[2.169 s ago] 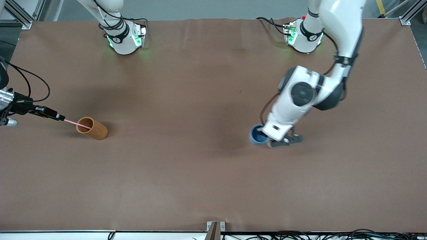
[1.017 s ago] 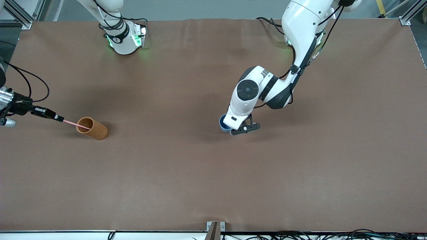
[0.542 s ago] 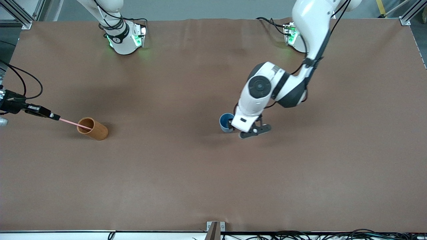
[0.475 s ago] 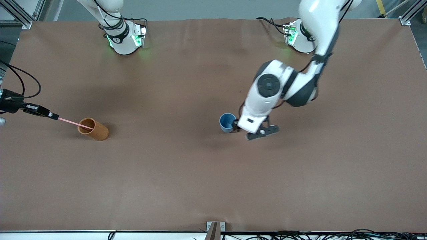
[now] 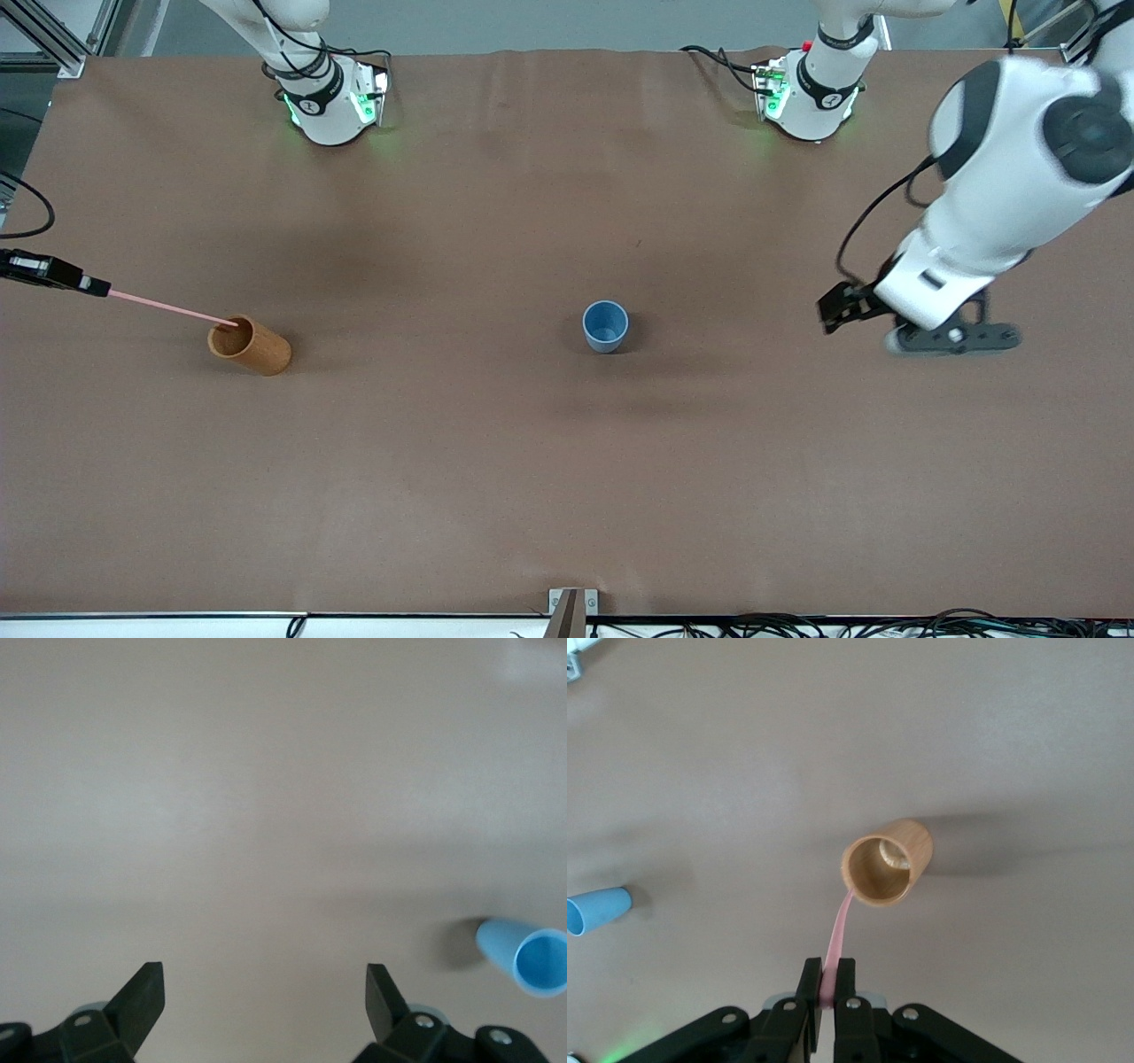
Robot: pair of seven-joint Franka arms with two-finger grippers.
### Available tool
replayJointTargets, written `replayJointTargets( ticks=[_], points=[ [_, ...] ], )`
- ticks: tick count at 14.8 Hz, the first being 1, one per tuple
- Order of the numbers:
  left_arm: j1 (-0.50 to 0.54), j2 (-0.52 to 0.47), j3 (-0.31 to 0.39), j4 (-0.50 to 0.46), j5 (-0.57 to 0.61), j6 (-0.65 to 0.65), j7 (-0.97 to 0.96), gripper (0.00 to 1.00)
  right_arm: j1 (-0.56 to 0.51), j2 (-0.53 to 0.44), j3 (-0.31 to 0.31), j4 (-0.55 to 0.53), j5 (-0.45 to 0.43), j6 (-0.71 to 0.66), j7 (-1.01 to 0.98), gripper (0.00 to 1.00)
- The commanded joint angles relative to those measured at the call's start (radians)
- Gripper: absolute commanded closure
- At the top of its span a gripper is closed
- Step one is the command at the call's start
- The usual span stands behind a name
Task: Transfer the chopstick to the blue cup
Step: 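Release the blue cup with the left gripper while the right gripper lifts the chopstick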
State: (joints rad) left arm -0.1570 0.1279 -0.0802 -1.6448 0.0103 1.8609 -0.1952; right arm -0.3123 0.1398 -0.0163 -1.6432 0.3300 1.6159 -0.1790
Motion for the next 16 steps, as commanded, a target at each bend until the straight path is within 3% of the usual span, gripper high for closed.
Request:
replayJointTargets(
  ticks=[1, 3, 6, 10, 13, 16],
  points=[
    [0.01, -0.077, -0.004, 0.037, 0.003, -0.131, 0.11, 0.0, 0.152, -0.037, -0.001, 0.063, -0.092, -0.025, 0.186, 0.97],
    [0.02, -0.115, 0.02, 0.074, -0.015, -0.24, 0.166, 0.0, 0.279, -0.052, -0.002, 0.086, -0.143, -0.017, 0.294, 0.97],
    [0.024, -0.172, 0.043, 0.065, -0.026, -0.282, 0.203, 0.0, 0.496, -0.045, -0.001, 0.17, -0.261, -0.017, 0.523, 0.98],
    [0.05, -0.165, 0.033, 0.101, -0.024, -0.284, 0.188, 0.0, 0.718, -0.035, -0.001, 0.177, -0.259, 0.019, 0.789, 0.98],
    [0.05, -0.154, 0.034, 0.12, -0.024, -0.287, 0.192, 0.0, 0.881, 0.036, -0.001, 0.192, -0.264, 0.134, 1.043, 0.99],
    [0.053, -0.16, 0.039, 0.12, -0.024, -0.287, 0.203, 0.0, 0.987, 0.17, -0.002, 0.32, -0.267, 0.182, 1.209, 0.99]
  ],
)
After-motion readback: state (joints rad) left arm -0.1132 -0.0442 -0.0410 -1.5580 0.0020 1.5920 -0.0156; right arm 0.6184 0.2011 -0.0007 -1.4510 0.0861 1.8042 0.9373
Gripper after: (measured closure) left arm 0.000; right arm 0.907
